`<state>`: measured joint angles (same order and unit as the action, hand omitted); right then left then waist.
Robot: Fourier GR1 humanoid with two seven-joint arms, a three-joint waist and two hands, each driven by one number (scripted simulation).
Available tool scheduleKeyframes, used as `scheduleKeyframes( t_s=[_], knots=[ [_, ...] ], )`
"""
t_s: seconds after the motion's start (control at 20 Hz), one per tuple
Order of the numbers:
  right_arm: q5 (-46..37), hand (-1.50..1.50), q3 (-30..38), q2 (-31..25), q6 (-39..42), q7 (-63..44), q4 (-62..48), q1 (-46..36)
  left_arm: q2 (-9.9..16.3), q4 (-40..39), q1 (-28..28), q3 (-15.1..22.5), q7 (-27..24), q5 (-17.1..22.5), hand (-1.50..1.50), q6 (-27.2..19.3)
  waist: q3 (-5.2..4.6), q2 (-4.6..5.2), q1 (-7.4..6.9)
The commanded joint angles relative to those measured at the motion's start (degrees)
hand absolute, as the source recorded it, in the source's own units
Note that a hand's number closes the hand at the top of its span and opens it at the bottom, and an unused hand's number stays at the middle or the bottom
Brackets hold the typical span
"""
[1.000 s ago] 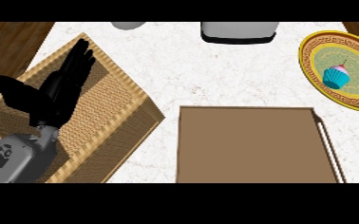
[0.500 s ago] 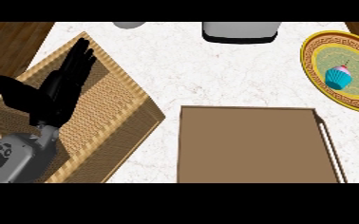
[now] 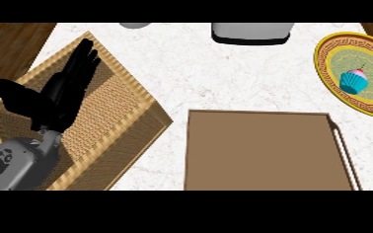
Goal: Pick the cupcake from the tray and place it in the plate
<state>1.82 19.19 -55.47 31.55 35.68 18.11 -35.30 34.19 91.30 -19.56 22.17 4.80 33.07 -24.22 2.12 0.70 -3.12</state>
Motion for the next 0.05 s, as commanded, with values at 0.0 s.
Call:
scheduleKeyframes(
  t_s=[0.0],
  knots=[
    [-0.57, -1.5, -0.37, -0.42, 4.25, 4.8, -0.9, 0.52, 0.99, -5.83, 4.32, 2.84, 0.47, -2.16, 0.0, 0.87, -1.43, 1.62, -0.39]
  ],
)
